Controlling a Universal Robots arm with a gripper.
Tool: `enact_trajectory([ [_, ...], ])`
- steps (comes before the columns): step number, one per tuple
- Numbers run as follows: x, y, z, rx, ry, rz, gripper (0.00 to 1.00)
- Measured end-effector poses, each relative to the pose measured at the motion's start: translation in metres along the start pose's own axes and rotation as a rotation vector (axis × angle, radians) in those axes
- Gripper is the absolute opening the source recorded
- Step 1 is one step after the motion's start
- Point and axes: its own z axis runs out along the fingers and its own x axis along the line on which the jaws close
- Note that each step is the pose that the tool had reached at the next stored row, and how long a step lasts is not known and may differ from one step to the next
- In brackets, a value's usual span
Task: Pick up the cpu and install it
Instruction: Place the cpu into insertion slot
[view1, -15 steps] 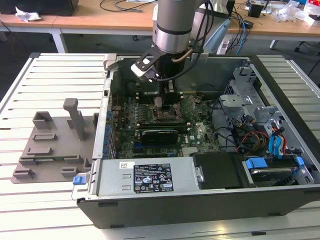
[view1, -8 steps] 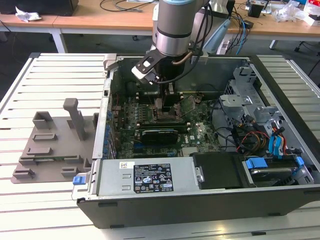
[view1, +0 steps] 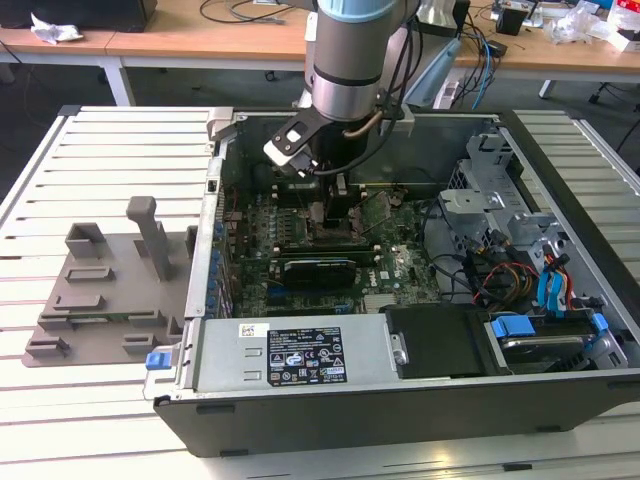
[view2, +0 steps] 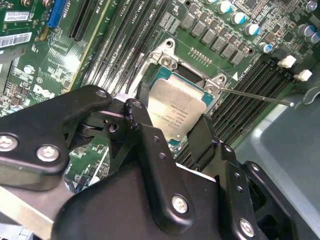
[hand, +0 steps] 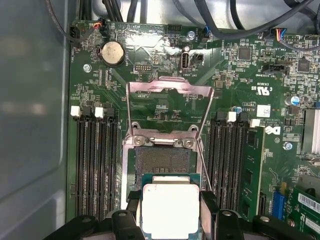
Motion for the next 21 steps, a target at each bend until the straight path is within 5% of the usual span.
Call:
enact_trajectory([
  [10, 0.0038, 0.0006, 0.0136, 0.0000, 0.0000, 0.000, 0.55],
  [17, 0.0039, 0.0102, 0.0284, 0.0001, 0.0000, 0.003, 0.55],
  [21, 0.0039, 0.0118, 0.0302, 0.0002, 0.0004, 0.010, 0.55],
])
